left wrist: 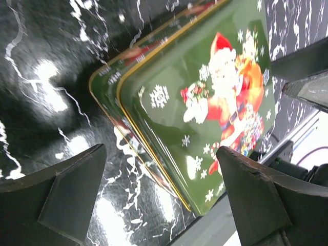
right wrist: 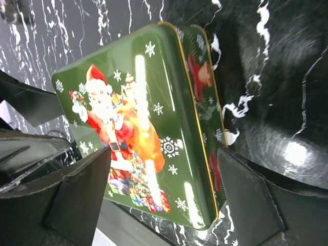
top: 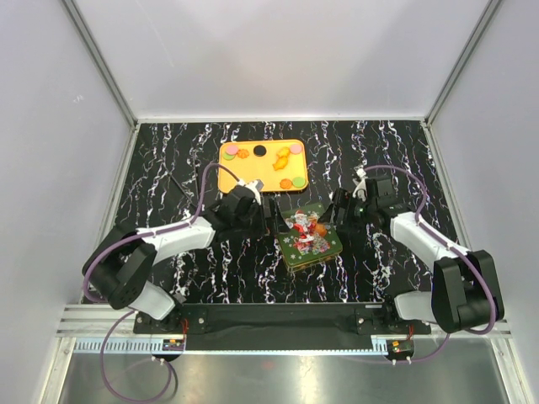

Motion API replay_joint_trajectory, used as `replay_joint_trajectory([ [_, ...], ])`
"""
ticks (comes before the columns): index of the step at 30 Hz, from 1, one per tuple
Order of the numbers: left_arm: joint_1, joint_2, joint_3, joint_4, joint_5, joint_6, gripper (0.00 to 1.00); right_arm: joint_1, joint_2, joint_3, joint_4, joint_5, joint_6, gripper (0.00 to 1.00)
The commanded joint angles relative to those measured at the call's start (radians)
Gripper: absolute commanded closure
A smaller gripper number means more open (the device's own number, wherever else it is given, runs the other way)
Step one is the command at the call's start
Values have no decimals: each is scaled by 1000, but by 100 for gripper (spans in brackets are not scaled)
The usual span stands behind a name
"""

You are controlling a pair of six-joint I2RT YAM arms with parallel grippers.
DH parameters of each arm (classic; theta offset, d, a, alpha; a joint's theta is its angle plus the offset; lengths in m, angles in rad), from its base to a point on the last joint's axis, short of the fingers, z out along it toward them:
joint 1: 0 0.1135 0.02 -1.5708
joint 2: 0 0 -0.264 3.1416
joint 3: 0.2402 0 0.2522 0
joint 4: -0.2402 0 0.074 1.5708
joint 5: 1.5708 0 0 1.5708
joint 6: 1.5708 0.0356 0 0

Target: Pack the cookies

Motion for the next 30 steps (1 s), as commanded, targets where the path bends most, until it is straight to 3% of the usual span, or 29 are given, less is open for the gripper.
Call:
replay_joint_trajectory([
  [1,-11,-19,-2,11,37,19,4,-3,-16,-25,66,-52,24,8],
  [6,-22,-13,6,50,60,7,6,-5,16,-45,143,-98,62,12],
  [17,-46,1,11,89,83,-27,13,-5,24,-62,182,-117,76,31],
  [25,-54,-25,24,75,101,-41,19,-3,47,-76,205,-115,79,33],
  [30,-54,-28,38,23,89,-32,15,-3,47,-76,199,-104,72,32],
])
